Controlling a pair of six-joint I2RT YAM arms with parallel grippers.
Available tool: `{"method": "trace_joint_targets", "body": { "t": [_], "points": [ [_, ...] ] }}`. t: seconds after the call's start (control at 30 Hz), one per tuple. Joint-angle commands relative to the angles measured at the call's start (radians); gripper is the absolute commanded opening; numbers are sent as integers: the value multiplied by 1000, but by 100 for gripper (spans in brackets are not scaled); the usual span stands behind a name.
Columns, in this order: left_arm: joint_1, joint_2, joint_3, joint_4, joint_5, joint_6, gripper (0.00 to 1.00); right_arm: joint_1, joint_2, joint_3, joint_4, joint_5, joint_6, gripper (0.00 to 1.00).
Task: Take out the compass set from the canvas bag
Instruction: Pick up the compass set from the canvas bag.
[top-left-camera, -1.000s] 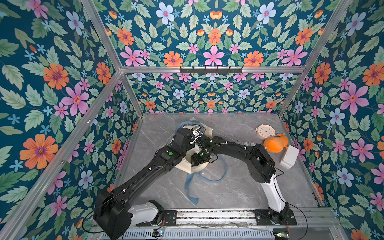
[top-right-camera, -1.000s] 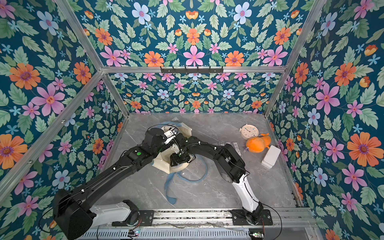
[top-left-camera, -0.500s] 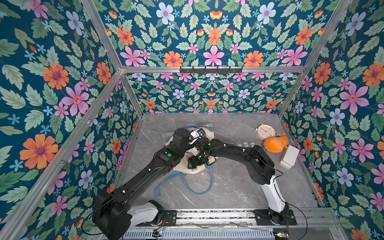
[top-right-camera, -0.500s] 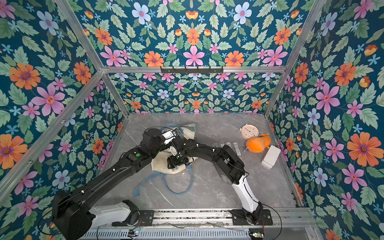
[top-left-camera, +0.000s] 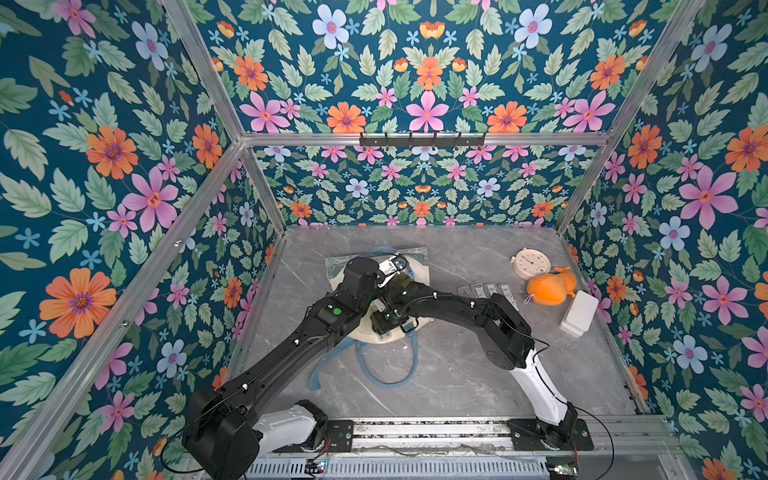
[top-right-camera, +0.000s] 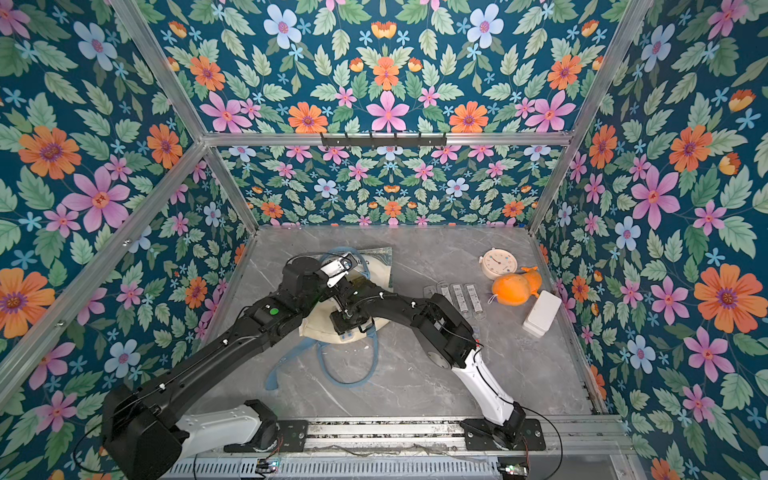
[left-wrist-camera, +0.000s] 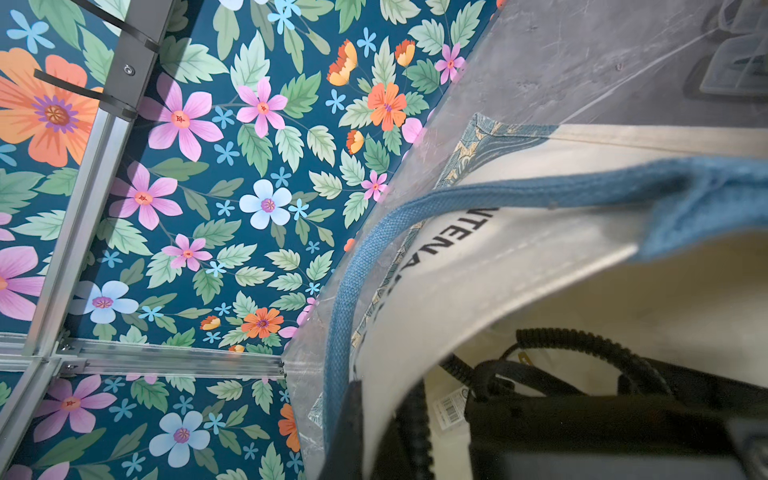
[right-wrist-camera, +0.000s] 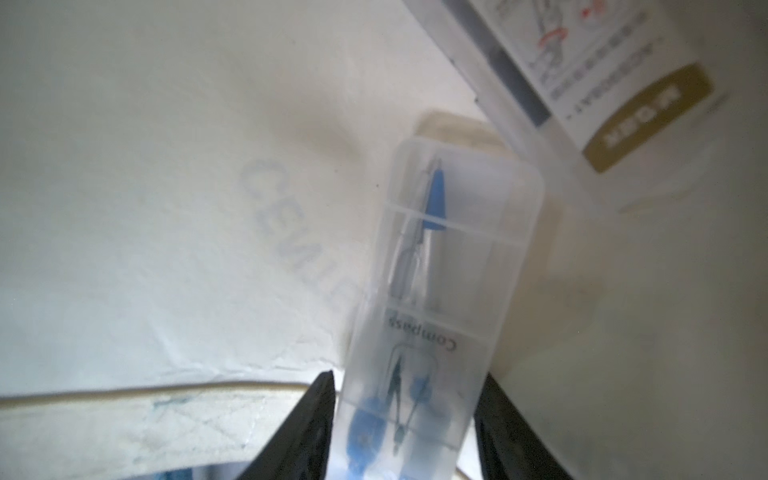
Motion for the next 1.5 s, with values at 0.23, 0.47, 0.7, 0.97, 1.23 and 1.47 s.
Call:
{"method": "trace_joint_targets", "body": {
  "t": [0.23, 0.47, 0.7, 0.97, 1.23, 1.47],
  "points": [
    [-5, -12, -48, -5, 28, -41, 0, 8, -119, -12, -67, 50, 7, 41],
    [-4, 1, -71, 27, 4, -44, 0, 44, -214, -33, -109, 31, -4, 40],
    [-1, 8, -77, 56, -11, -44, 0, 102, -375, -169, -68, -35, 17, 40],
    [3, -5, -71, 50, 10, -77, 0, 114, -515, -324, -32, 9, 65, 40],
    [11, -26, -65, 58, 43, -107, 0, 113, -610, -423, -2, 37, 90, 40],
    [11, -20, -48, 43, 59, -121, 0, 114, -688, -470, -9, 20, 80, 40]
  ]
}}
